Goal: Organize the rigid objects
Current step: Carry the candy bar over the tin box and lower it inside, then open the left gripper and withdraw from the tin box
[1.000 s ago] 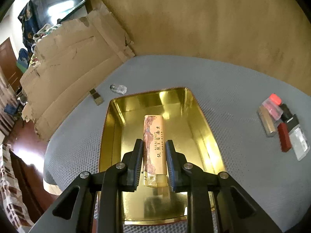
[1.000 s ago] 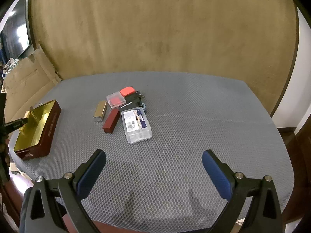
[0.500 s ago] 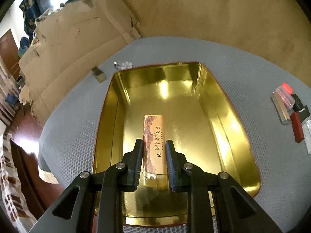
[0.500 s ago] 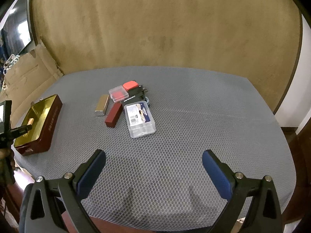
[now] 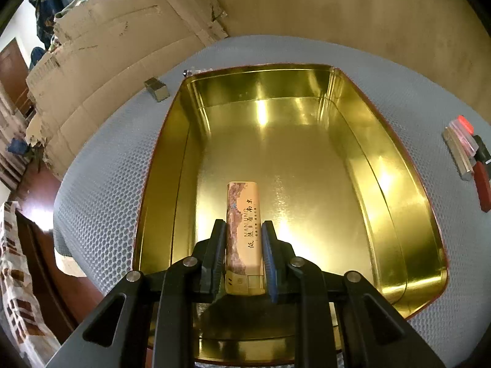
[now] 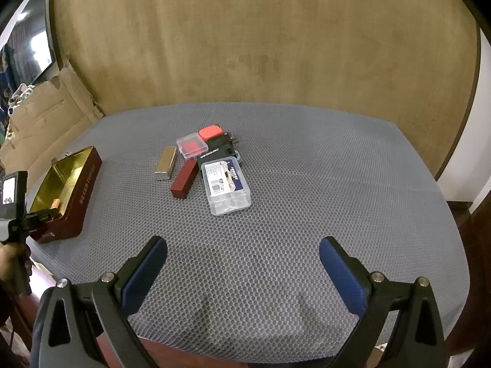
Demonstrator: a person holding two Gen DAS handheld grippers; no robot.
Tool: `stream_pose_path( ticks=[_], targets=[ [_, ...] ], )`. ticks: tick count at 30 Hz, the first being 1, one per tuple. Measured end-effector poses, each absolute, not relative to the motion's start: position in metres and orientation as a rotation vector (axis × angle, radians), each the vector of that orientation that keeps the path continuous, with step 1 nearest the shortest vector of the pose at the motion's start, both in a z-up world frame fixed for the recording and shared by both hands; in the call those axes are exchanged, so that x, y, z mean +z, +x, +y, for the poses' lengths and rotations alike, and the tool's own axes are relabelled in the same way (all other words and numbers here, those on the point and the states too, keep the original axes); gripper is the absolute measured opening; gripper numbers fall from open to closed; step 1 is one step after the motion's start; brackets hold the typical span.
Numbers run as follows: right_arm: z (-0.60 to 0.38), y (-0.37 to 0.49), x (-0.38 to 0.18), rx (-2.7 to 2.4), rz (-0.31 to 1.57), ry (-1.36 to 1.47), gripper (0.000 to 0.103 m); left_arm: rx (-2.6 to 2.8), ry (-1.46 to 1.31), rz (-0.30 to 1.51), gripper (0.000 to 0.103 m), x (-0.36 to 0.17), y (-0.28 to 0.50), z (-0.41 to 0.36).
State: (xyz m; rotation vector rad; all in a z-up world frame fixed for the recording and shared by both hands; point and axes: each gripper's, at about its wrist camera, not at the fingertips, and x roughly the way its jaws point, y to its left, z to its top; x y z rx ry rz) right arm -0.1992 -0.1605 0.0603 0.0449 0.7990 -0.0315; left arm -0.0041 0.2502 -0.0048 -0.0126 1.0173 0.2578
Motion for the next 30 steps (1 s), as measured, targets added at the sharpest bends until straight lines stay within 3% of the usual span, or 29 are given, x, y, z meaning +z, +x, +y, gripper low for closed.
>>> stream_pose_path(
  ticks=[4, 6, 7, 8, 14, 21, 24, 30],
  targets=[
    [-0.156, -0.201, 0.063, -0.024, 0.797, 0.040, 0.102, 0.248, -0.012, 1.020, 0.024, -0.006, -0.003, 0.251],
    [-0.155, -0.202, 0.065, -0.024, 0.790, 0.038, 0.102, 0.194, -0.032, 1.027, 0.055, -0.005, -0.003, 0.249],
    [-0.155, -0.202, 0.065, -0.024, 0.788, 0.036, 0.102, 0.167, -0.040, 1.036, 0.088, -0.004, -0.003, 0.248],
    [-0.155, -0.203, 0.065, -0.024, 0.789, 0.035, 0.102, 0.187, -0.026, 1.012, 0.093, 0.002, -0.005, 0.244],
    [-0.160, -0.201, 0.064, -0.031, 0.789, 0.038, 0.102, 0.178, -0.035, 0.728, 0.102, 0.085, -0.025, 0.230],
    [-0.159, -0.200, 0.048, 0.054, 0.776, 0.054, 0.102, 0.086, 0.006, 0.445, 0.102, 0.171, -0.089, 0.201],
    [-0.148, -0.196, 0.035, 0.124, 0.789, 0.105, 0.102, 0.063, 0.001, 0.449, 0.102, 0.158, -0.121, 0.201],
    [-0.100, -0.174, 0.017, 0.203, 0.822, 0.044, 0.102, -0.007, -0.074, 0.658, 0.102, 0.076, -0.152, 0.189]
  ],
)
